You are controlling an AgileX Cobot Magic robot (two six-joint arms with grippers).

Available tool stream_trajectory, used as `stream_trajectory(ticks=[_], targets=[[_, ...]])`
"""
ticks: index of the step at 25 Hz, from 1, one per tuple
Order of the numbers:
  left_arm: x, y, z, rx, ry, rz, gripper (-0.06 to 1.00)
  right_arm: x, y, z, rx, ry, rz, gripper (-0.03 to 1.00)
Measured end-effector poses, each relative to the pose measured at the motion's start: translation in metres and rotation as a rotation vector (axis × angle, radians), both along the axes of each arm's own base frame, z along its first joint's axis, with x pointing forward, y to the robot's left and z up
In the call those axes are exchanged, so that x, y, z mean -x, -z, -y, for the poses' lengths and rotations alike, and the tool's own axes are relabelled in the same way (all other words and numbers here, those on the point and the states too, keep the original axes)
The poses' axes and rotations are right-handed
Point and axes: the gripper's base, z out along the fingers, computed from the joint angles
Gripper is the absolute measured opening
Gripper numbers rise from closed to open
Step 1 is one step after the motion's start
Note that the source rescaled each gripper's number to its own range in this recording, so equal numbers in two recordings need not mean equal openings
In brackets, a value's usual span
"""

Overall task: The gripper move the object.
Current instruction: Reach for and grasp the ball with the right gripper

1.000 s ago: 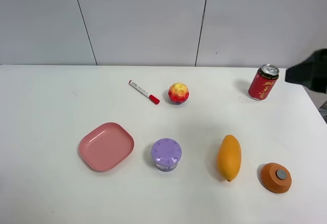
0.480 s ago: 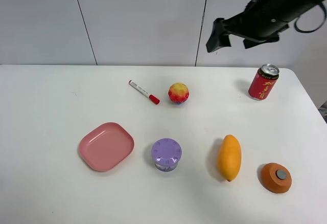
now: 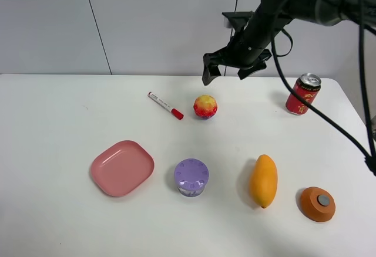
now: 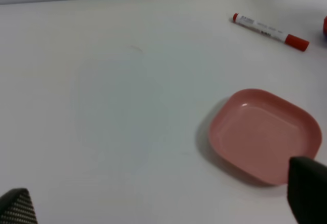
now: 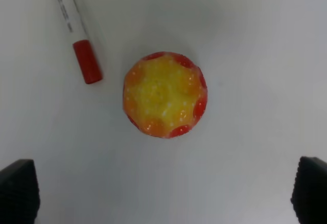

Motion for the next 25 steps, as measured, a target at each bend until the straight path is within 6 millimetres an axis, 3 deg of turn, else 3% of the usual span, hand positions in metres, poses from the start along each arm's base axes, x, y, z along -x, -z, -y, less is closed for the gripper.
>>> stream_trajectory(ticks=[5,10,25], targets=[[0.0,0.0,0.0,0.0,0.0,0.0,1.0,-0.013,0.045,-0.014,0.028,-0.018,-0.072,1.0],[0.0,0.0,0.0,0.0,0.0,0.0,1.0,-0.023,0.07,-0.03,0.036,-0.042,-0.093,1.0],[0.0,0.0,0.0,0.0,0.0,0.0,1.0,-0.028,0.089,-0.034,0.048,-0.049,-0.126,1.0]])
